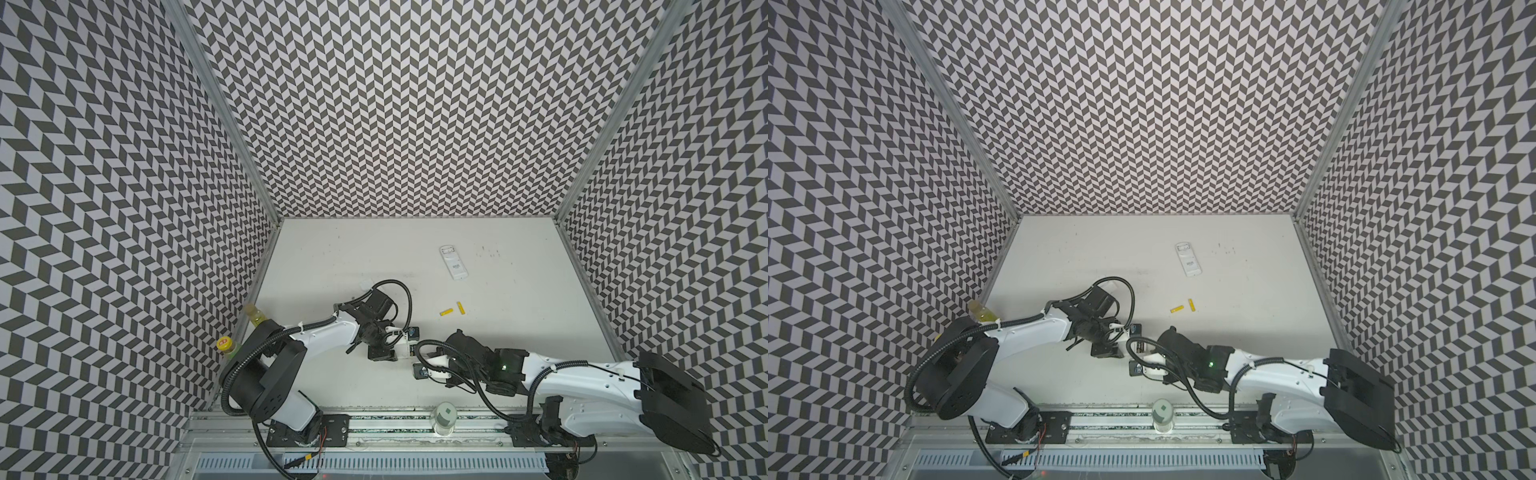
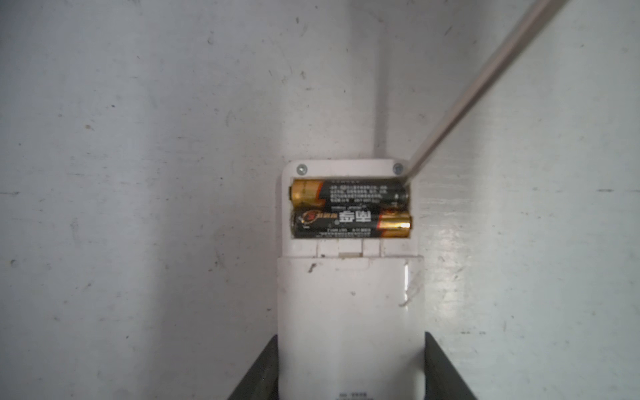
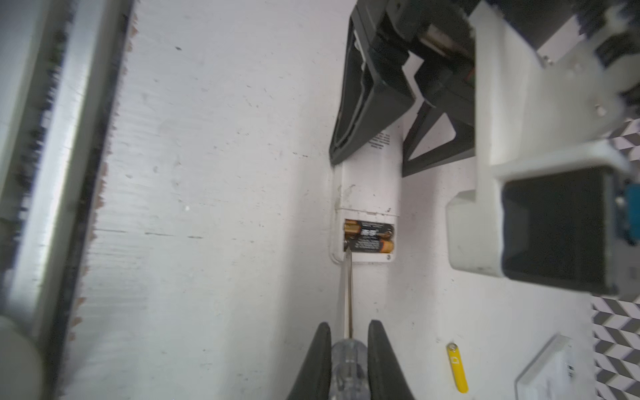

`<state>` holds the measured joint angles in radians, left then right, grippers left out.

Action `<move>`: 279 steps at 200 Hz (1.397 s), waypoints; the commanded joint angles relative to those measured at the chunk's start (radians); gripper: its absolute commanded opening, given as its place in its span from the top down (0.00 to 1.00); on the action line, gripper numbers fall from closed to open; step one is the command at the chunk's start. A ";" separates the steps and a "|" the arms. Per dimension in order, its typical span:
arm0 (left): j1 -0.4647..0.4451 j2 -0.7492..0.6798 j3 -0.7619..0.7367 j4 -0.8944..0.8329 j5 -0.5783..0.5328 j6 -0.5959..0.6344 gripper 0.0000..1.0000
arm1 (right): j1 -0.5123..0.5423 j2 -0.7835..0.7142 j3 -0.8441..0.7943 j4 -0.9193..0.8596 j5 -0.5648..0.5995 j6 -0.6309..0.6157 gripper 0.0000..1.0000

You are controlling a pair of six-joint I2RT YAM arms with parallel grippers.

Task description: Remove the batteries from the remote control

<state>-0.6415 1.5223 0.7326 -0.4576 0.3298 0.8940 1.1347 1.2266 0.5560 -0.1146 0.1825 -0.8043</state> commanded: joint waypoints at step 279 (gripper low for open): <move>-0.032 0.025 0.020 -0.027 0.037 0.024 0.57 | -0.073 0.018 0.068 -0.017 -0.204 0.067 1.00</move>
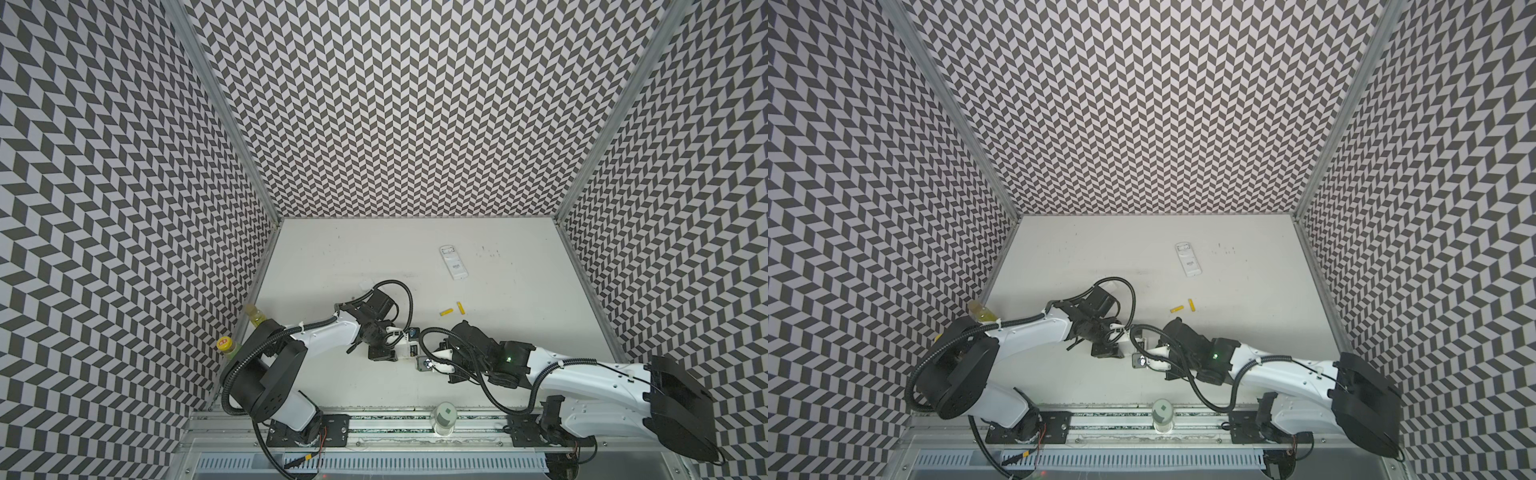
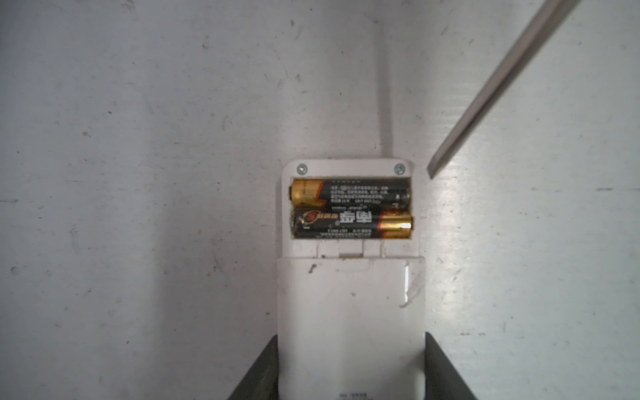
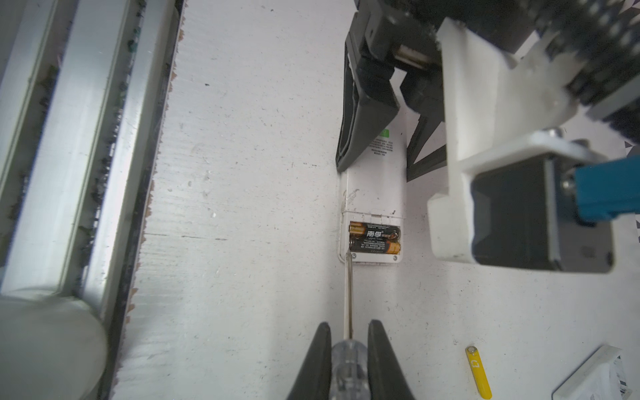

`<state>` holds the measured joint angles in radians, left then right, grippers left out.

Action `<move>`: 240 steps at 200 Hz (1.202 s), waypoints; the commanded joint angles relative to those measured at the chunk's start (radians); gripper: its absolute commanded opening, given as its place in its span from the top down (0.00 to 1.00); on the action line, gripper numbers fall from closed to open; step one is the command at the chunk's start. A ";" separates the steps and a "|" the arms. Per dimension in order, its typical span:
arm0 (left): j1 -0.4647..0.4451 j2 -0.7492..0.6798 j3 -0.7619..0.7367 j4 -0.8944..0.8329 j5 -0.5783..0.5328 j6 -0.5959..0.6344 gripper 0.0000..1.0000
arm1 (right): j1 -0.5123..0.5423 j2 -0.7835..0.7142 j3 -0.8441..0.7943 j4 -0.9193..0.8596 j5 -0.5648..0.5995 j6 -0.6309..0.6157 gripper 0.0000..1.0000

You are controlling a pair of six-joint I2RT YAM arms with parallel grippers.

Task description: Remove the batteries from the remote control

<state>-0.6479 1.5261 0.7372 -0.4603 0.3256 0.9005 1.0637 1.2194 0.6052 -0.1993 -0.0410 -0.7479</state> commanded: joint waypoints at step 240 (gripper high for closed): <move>-0.030 0.001 0.002 -0.019 0.052 0.017 0.57 | 0.067 0.055 -0.047 0.273 0.284 -0.007 1.00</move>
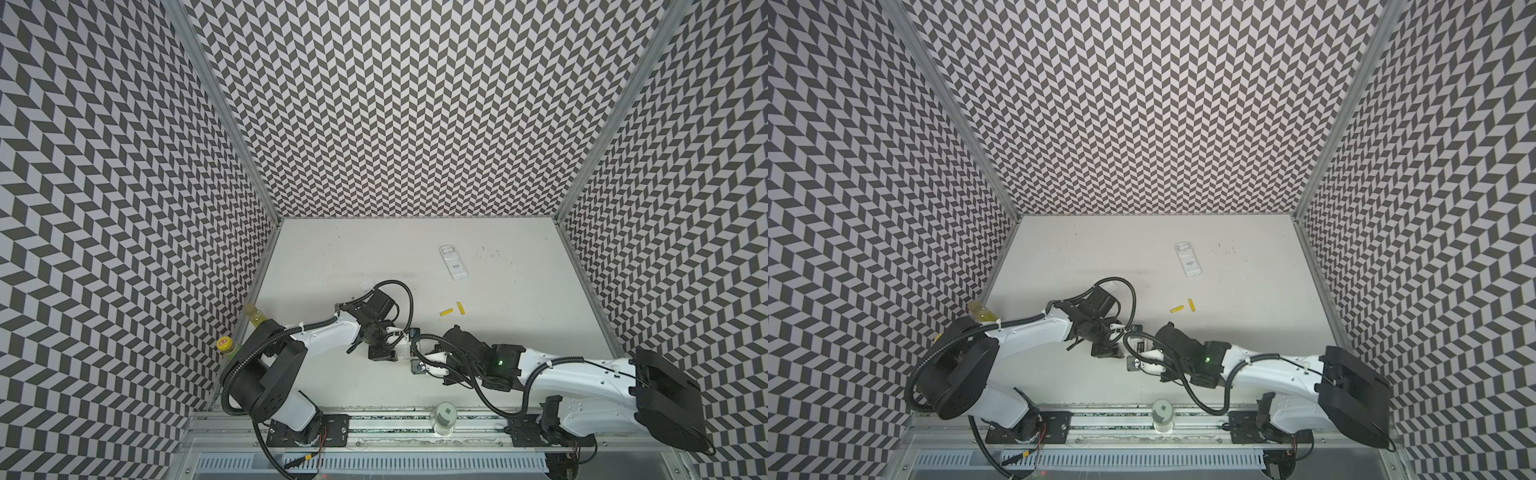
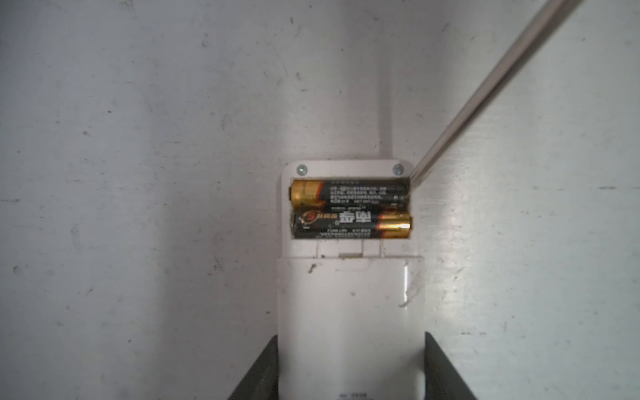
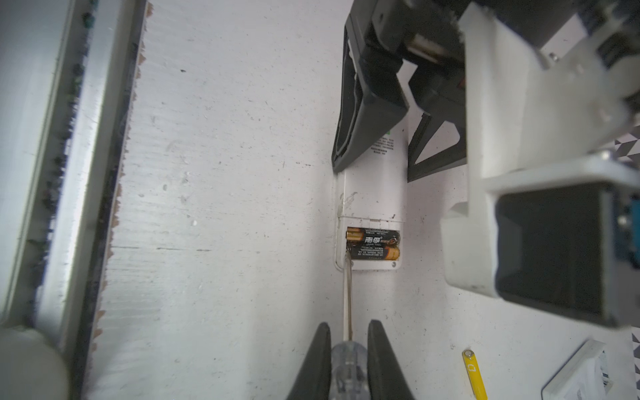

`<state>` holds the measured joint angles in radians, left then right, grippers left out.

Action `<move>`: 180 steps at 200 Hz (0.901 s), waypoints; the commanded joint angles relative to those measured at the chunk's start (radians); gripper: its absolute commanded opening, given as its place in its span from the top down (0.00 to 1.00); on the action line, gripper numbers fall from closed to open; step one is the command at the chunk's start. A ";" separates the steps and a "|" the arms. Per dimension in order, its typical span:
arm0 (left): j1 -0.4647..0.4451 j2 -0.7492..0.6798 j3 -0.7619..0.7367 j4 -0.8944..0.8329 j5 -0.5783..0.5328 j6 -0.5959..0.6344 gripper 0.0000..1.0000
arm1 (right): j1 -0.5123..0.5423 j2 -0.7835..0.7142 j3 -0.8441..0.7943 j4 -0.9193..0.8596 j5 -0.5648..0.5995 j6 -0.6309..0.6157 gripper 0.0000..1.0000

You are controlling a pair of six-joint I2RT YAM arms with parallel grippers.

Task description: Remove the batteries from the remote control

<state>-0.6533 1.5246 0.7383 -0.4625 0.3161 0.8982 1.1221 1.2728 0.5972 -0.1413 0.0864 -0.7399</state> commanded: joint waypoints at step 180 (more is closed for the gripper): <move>-0.027 0.002 -0.001 -0.016 0.059 0.017 0.57 | 0.041 -0.101 -0.104 0.359 0.297 -0.066 1.00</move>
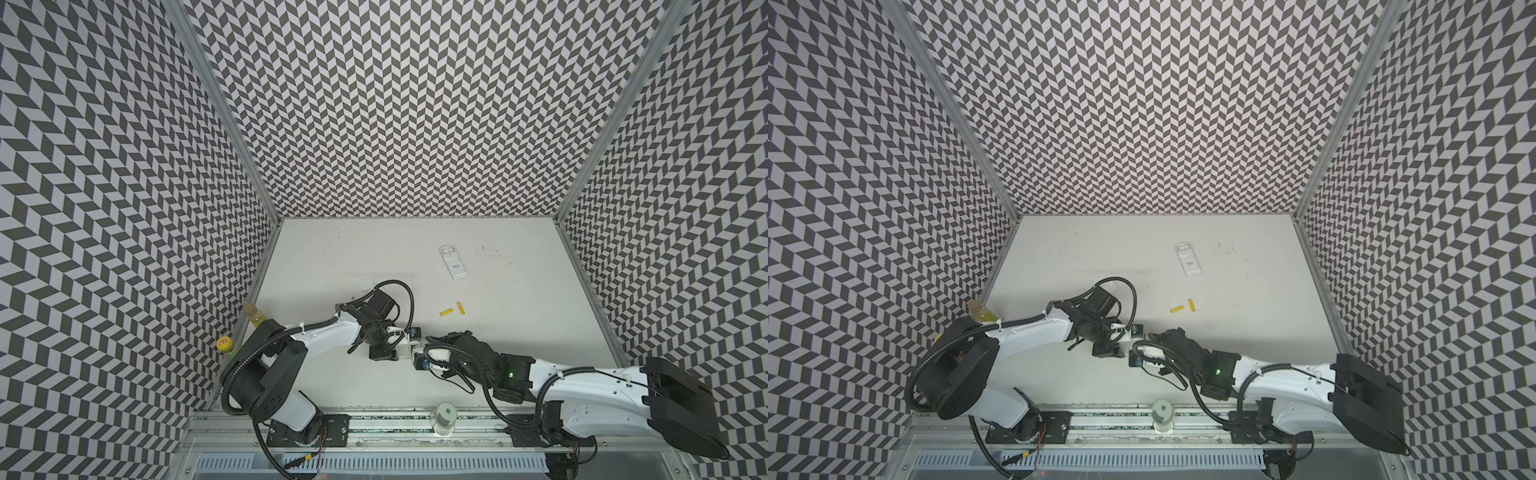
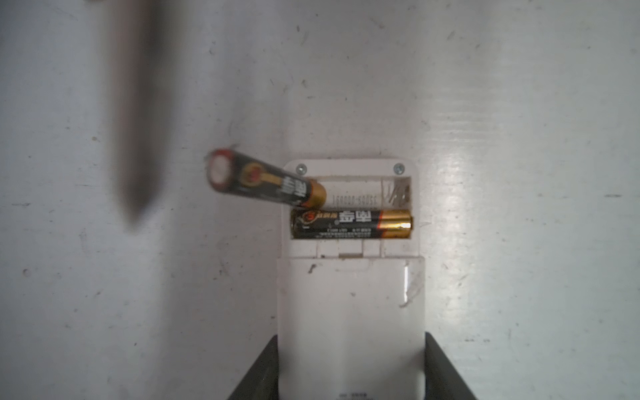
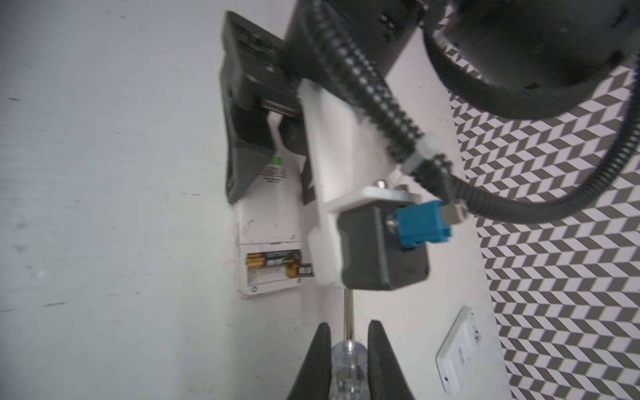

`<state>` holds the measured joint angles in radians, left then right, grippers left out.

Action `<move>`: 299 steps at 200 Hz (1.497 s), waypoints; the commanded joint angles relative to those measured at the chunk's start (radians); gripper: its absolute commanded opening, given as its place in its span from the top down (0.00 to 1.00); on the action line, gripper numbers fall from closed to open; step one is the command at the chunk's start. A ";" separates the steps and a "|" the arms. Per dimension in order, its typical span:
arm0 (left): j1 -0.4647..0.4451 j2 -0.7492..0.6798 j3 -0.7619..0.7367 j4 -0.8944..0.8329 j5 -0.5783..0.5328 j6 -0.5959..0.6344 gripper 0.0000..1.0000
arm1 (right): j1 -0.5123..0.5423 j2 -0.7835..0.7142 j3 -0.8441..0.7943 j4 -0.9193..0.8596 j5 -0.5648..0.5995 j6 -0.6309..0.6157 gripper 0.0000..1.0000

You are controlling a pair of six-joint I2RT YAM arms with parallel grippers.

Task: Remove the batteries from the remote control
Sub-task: 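Lever the upper battery out with the screwdriver tip using the right gripper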

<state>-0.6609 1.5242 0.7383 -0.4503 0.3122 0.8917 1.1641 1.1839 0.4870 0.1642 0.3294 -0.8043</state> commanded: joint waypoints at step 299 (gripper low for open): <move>0.047 -0.082 -0.087 0.197 -0.149 -0.251 0.64 | -0.431 -0.038 0.253 -0.324 -0.537 0.735 1.00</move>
<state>-0.6338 1.4624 0.6594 -0.2974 0.1974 0.6731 0.7815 1.1023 0.6670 -0.1326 -0.0605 -0.2222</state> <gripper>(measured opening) 0.528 0.167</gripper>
